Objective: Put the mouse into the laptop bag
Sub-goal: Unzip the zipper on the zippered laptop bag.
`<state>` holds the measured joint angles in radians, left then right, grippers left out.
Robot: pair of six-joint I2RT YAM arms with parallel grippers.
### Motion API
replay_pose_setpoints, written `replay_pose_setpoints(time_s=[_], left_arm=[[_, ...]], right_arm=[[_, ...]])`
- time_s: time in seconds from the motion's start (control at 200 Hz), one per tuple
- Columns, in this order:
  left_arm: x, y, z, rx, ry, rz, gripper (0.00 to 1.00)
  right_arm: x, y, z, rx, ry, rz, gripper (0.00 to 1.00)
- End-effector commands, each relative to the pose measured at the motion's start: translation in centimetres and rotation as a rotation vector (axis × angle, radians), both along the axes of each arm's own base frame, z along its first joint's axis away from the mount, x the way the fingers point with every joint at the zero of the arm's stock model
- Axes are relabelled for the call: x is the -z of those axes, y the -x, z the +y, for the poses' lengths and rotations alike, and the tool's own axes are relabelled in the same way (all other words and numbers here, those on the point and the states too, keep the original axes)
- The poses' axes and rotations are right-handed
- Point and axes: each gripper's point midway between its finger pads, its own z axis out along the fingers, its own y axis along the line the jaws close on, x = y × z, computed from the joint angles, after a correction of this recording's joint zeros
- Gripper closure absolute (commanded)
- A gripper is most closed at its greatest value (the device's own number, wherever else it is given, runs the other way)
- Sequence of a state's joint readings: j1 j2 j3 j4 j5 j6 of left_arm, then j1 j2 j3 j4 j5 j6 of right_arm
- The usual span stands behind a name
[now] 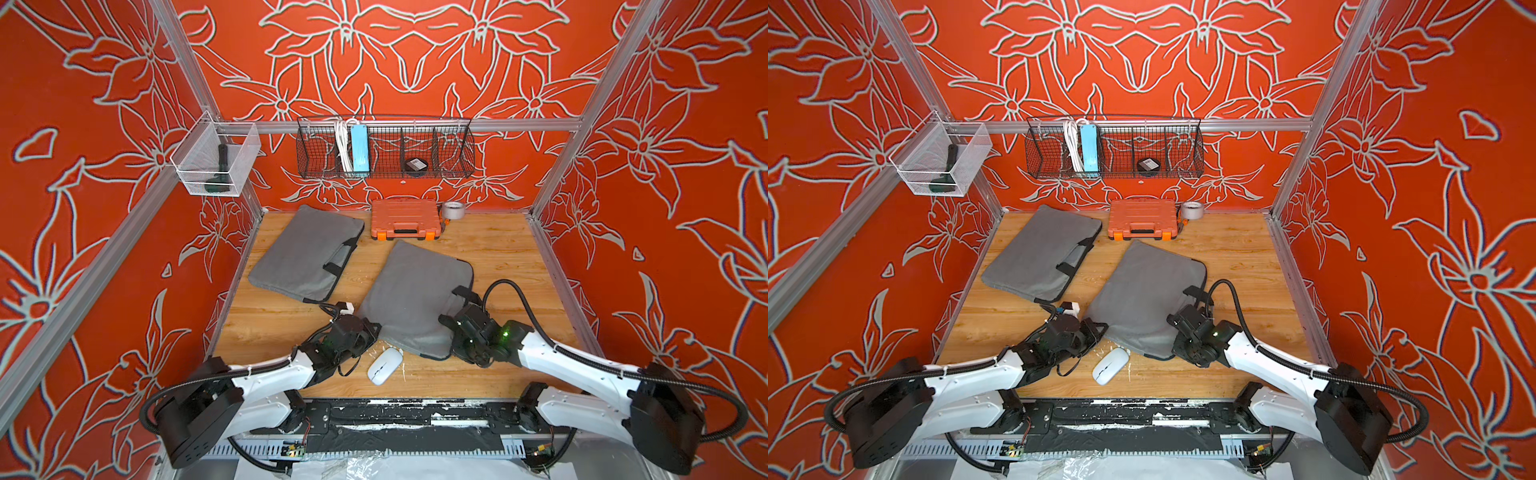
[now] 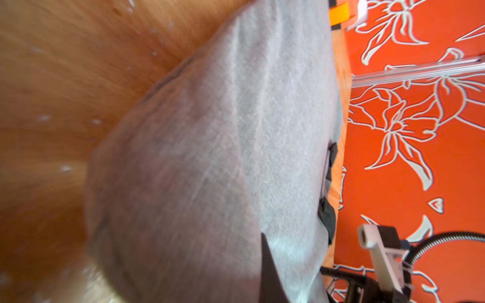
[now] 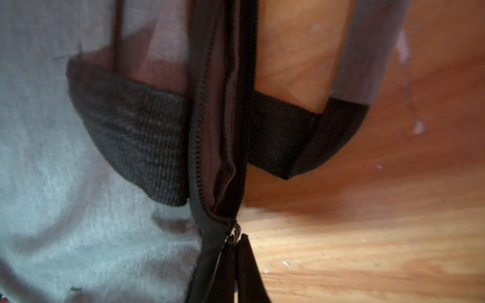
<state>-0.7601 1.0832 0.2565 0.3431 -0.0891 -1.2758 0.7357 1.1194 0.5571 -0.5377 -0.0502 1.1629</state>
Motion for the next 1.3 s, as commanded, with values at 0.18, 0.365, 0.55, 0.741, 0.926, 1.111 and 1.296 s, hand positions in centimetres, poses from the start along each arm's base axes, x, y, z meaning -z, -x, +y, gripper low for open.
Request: replay_pose_setpoints(time_s=[0.18, 0.365, 0.55, 0.741, 0.926, 1.111, 1.296], left_arm=[[-2.0, 0.1, -3.0, 0.095, 0.041, -0.047, 0.18], [-2.6, 0.3, -7.2, 0.182, 0.049, -0.034, 0.16], [-2.9, 1.3, -9.3, 0.204, 0.029, 0.009, 0.15], [-1.4, 2.8, -10.6, 0.222, 0.003, 0.1, 0.13], [0.1, 4.1, -14.2, 0.321, 0.035, 0.142, 0.13], [0.8, 2.7, -16.3, 0.3, 0.005, 0.139, 0.14], [1.8, 0.9, -19.5, 0.319, -0.001, 0.129, 0.62]], right_arm=[[-0.3, -3.0, -4.8, 0.138, 0.108, -0.001, 1.0], [0.1, -3.8, -5.3, 0.15, 0.108, 0.0, 1.0], [0.8, -4.9, -5.7, 0.142, 0.144, 0.037, 1.0], [1.6, -6.1, -5.7, 0.129, 0.169, 0.063, 1.0], [2.5, -6.0, -4.9, 0.111, 0.131, 0.076, 1.0], [2.4, -5.4, -4.7, 0.089, 0.115, 0.082, 1.0], [1.8, -4.4, -5.8, 0.078, 0.144, 0.062, 1.0]])
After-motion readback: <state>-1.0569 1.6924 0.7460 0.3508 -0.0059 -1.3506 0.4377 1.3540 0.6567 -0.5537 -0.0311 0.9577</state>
